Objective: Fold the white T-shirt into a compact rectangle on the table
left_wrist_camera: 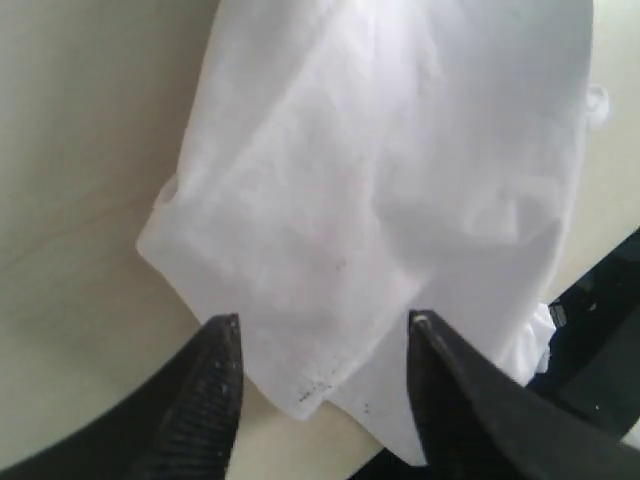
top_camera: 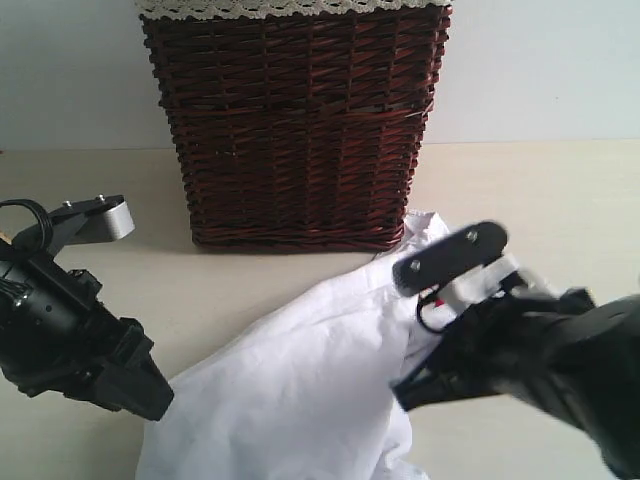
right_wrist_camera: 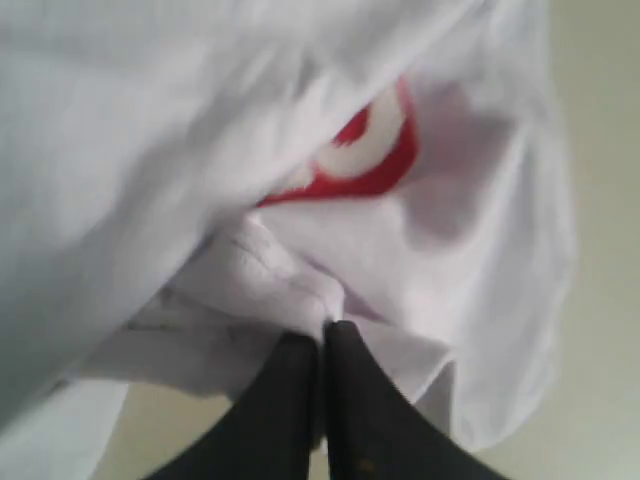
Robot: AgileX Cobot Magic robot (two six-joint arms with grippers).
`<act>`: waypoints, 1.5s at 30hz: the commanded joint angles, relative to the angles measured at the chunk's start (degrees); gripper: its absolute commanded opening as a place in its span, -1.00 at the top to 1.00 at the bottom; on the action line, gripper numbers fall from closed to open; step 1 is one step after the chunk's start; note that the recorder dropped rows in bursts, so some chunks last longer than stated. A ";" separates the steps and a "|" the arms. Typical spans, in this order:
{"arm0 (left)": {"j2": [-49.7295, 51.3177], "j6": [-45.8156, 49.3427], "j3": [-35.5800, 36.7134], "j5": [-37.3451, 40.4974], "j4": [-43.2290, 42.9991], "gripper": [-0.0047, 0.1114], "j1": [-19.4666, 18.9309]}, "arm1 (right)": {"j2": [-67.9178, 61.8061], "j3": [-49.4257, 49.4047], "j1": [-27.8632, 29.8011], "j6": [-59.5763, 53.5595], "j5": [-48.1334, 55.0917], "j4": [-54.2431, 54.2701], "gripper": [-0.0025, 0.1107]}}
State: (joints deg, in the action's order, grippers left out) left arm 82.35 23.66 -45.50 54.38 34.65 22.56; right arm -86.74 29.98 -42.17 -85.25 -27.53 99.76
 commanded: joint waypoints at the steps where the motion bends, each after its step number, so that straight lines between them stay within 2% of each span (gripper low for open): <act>1: -0.45 3.90 0.03 3.45 4.67 0.06 0.40 | 16.20 -0.27 0.18 -6.48 -6.91 0.19 0.96; 9: -0.45 21.63 0.03 13.17 25.58 0.06 0.40 | 34.72 1.37 0.18 -12.71 -8.00 0.19 0.96; 18: -0.45 31.38 0.03 15.58 36.42 0.06 0.40 | 38.58 6.94 0.18 -18.13 -9.85 0.19 0.96; 30: -0.35 36.01 0.03 15.58 40.06 0.06 3.38 | 34.43 6.97 0.18 -18.00 -9.38 0.19 0.96; 38: 0.44 36.27 0.03 14.20 45.07 0.06 4.24 | 34.78 7.08 0.18 -18.00 0.04 0.19 0.96; 45: 4.58 38.58 0.03 4.18 47.51 0.06 10.01 | 34.78 11.21 0.18 -20.92 8.15 0.19 0.96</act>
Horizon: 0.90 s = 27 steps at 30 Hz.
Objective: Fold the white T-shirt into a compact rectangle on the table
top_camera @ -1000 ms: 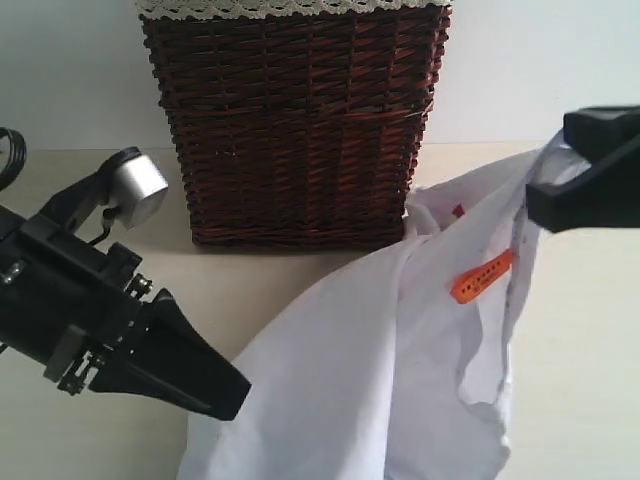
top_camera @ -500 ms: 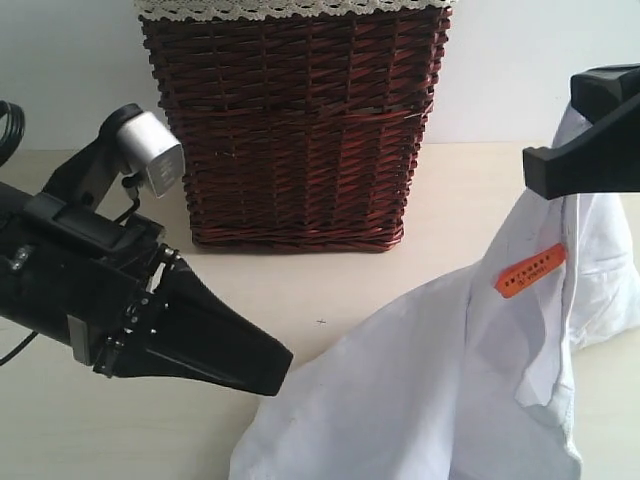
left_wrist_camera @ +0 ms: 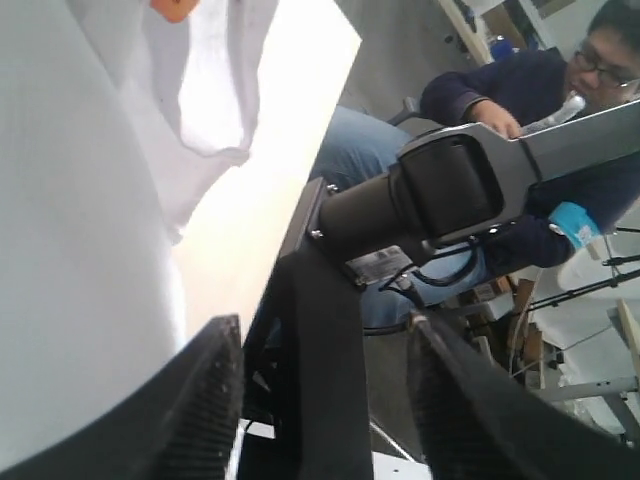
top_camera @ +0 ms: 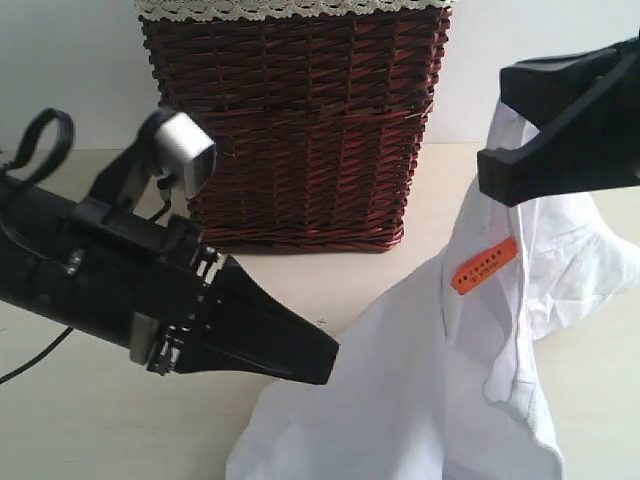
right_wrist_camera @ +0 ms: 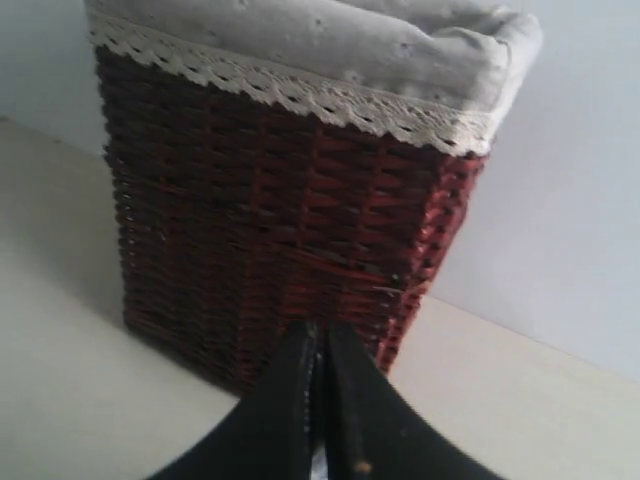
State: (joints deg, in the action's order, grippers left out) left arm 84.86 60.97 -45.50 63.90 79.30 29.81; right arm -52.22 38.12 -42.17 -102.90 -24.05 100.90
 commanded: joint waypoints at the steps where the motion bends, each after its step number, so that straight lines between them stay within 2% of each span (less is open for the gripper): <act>1: 2.47 1.98 0.03 -5.62 4.00 0.06 2.88 | 0.25 4.15 0.18 -4.31 4.55 -0.96 0.96; 7: 2.83 5.24 0.03 -5.19 8.07 0.06 2.75 | 2.33 13.78 0.18 -11.39 -3.39 -0.96 0.96; 11: 2.83 9.53 -0.51 -2.59 15.56 0.06 2.75 | 2.85 18.27 0.18 -14.09 -5.18 -0.96 0.96; 15: 2.83 9.95 -4.24 3.80 16.83 0.06 2.75 | 2.73 19.36 0.18 -14.89 -3.74 -0.96 0.96; 21: 2.83 9.32 -7.70 5.02 19.68 0.06 2.75 | 2.73 19.39 0.18 -14.89 -2.04 -0.96 0.96; 25: 2.83 9.32 -9.00 6.06 20.65 0.06 2.75 | 1.88 19.82 0.18 -15.33 7.22 -0.96 0.96; 26: 2.83 9.32 -9.15 6.06 20.65 0.06 2.75 | 1.99 20.77 0.18 -15.66 5.45 -0.96 0.96; 27: 2.83 9.02 -9.15 6.06 20.65 0.06 2.75 | 1.72 22.63 0.18 -13.26 -1.32 -2.09 0.96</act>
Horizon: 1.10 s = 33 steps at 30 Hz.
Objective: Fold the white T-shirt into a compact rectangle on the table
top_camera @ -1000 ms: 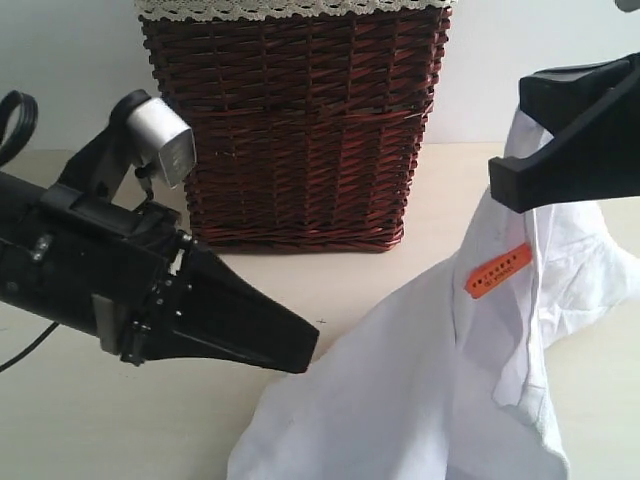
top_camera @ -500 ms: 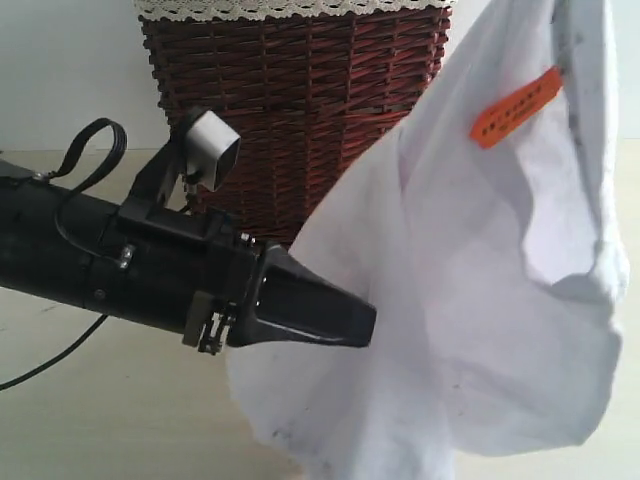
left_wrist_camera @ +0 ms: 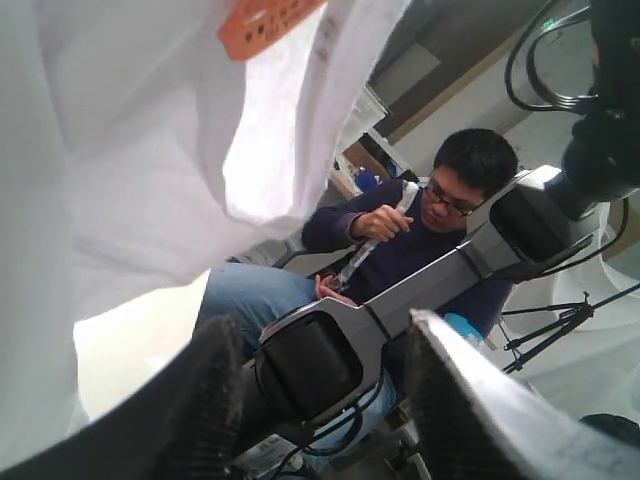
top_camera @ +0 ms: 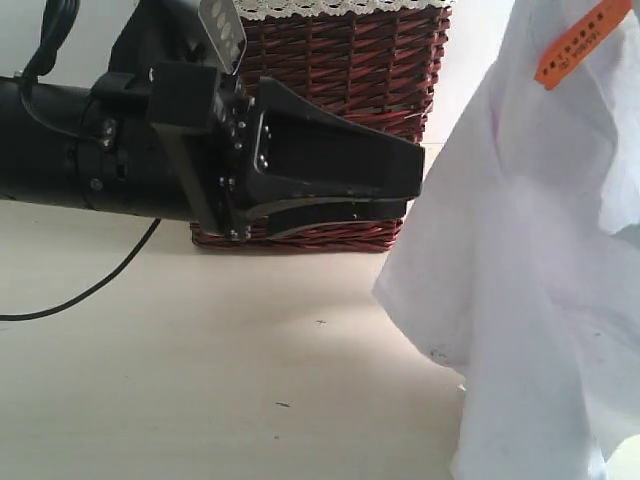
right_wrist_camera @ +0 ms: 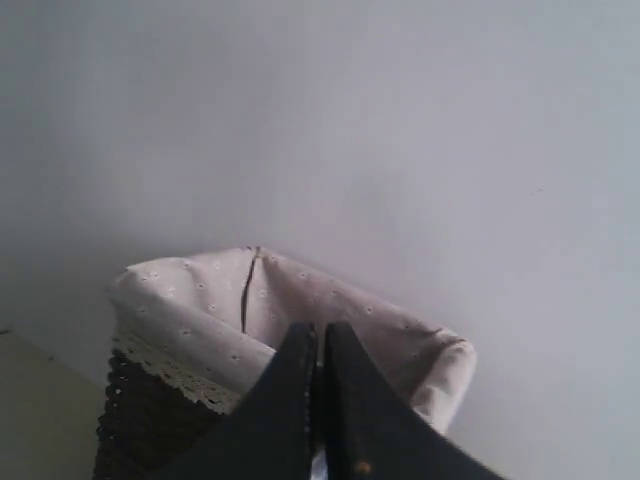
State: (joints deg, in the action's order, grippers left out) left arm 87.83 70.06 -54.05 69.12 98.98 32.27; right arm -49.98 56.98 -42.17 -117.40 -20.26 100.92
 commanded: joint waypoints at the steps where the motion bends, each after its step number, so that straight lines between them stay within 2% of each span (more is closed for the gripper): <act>1: -0.14 -0.15 -0.60 0.84 0.96 0.06 0.28 | -1.00 5.56 0.18 2.06 -11.44 -2.98 0.96; 2: -0.14 -0.15 -0.60 0.84 0.96 0.06 0.28 | -1.29 9.02 0.18 -1.69 -19.29 -5.75 0.96; 3: -0.14 -0.15 -0.60 0.84 0.96 0.06 0.28 | -1.10 11.92 0.18 -2.65 -20.45 -7.81 0.96; 6: -0.14 -0.15 -0.60 0.84 0.96 0.06 0.28 | -1.02 25.08 0.18 -3.28 -17.75 -7.93 0.96; 8: -0.14 -0.19 -0.60 0.84 0.96 0.06 0.28 | -2.94 30.23 0.18 -3.28 -18.56 -0.98 0.96; 15: -0.14 -1.63 -0.60 0.84 0.11 0.06 0.28 | -8.75 30.13 0.18 -3.28 -20.46 -0.98 0.96; 27: -0.14 0.45 -0.60 0.84 0.96 0.06 0.28 | -14.93 30.13 0.18 -1.32 -17.55 -0.98 0.96; 29: -0.14 1.50 -1.28 0.84 0.96 0.02 0.28 | -15.75 30.13 0.18 0.07 -16.46 -0.98 0.96; 33: -0.14 1.72 -3.13 0.84 0.96 -0.29 1.85 | -17.95 30.13 0.18 0.92 -15.81 -0.98 0.96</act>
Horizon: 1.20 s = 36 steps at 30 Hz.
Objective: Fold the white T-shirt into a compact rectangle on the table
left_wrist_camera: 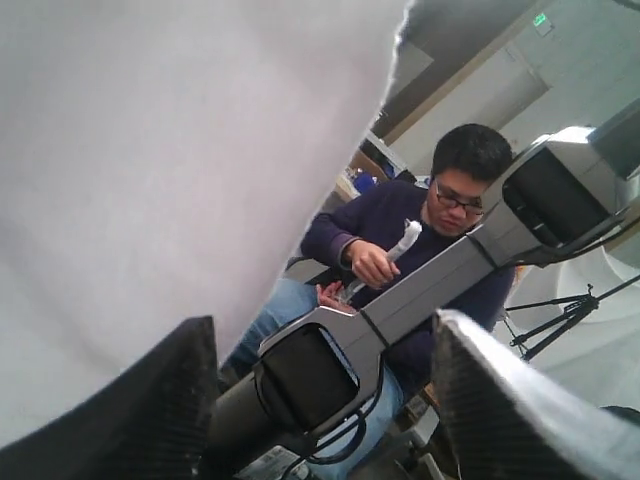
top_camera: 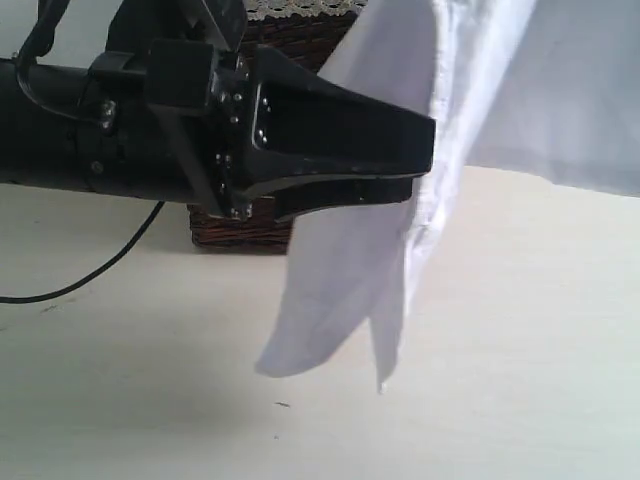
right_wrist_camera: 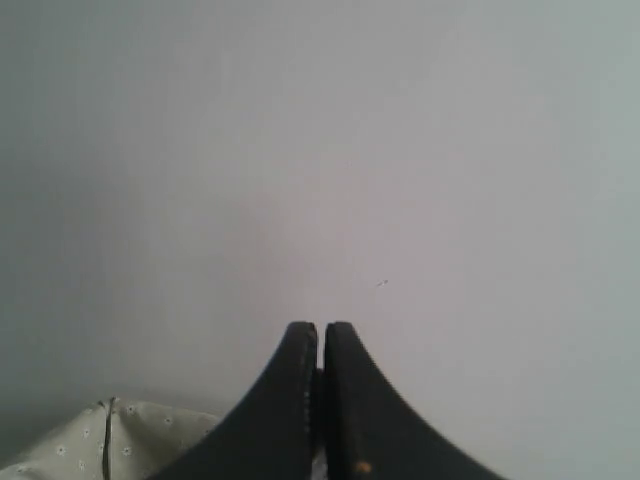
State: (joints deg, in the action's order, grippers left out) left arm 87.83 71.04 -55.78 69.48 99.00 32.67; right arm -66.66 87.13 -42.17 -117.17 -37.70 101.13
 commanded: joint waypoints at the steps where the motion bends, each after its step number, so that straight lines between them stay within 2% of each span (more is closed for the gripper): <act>1: -0.14 0.99 -1.69 0.49 0.95 -0.29 1.75 | -1.71 -0.02 0.18 0.69 1.62 -1.18 0.96; 7: -0.14 2.24 -3.74 0.49 0.95 -0.29 4.03 | -4.63 -0.02 0.18 0.92 1.62 -1.18 0.96; 29: -0.14 3.51 -3.74 -0.99 0.95 -0.29 4.03 | -4.79 -0.02 0.18 1.46 1.35 -1.18 0.96; 32: -0.14 3.51 -3.74 -1.33 0.84 -0.29 2.41 | -3.96 -0.02 0.18 -3.48 -0.56 -1.18 0.96; 36: -0.14 3.51 -3.74 -8.75 -6.02 -0.29 -0.40 | -2.70 -0.18 0.18 -4.19 -9.24 -1.18 0.96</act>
State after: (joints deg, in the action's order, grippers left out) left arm 87.83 74.10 -59.25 65.81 96.20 33.70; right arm -70.96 87.13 -42.17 -119.97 -41.66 101.16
